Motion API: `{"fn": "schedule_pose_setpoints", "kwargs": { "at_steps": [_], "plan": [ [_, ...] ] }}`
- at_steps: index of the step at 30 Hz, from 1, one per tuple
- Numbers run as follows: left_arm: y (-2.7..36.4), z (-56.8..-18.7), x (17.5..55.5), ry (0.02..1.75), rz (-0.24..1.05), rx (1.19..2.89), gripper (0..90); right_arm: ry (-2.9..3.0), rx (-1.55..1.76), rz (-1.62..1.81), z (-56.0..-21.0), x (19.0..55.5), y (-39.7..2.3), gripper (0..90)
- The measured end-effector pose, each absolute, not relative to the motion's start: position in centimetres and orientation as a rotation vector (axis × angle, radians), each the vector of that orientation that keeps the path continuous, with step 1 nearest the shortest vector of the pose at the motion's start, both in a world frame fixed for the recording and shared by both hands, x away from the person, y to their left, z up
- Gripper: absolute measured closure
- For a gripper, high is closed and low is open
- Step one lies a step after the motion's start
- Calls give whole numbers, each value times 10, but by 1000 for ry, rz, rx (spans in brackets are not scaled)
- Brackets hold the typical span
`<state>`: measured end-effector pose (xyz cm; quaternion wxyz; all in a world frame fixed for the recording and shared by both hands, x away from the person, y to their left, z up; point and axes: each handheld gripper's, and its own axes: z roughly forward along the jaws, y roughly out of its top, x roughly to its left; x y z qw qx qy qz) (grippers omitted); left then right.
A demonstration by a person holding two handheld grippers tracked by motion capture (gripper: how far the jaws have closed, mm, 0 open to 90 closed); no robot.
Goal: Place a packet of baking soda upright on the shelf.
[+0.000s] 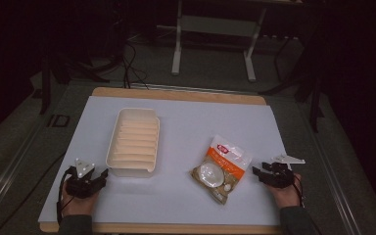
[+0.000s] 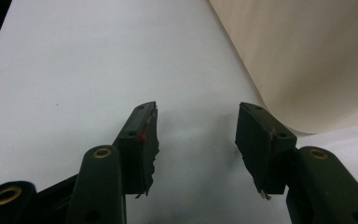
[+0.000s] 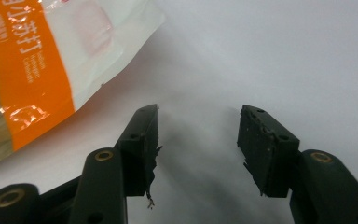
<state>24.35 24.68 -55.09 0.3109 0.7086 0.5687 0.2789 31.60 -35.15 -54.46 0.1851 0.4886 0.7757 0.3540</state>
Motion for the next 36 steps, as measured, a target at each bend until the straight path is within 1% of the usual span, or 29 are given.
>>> {"fn": "schedule_pose_setpoints", "kwargs": {
  "at_steps": [11,16,22,36],
  "plan": [
    [246,-551,244,1501,737,1877,483,2176,1365,1056,-535,322,-349,512],
    [246,-551,244,1501,738,1879,480,2177,1352,1095,-530,323,-347,500],
    [246,-551,244,1502,742,1876,479,2191,1326,1133,-526,324,-344,461],
    [245,-551,244,1504,744,1882,478,2220,1310,1158,-523,322,-346,452]
  ]
}}
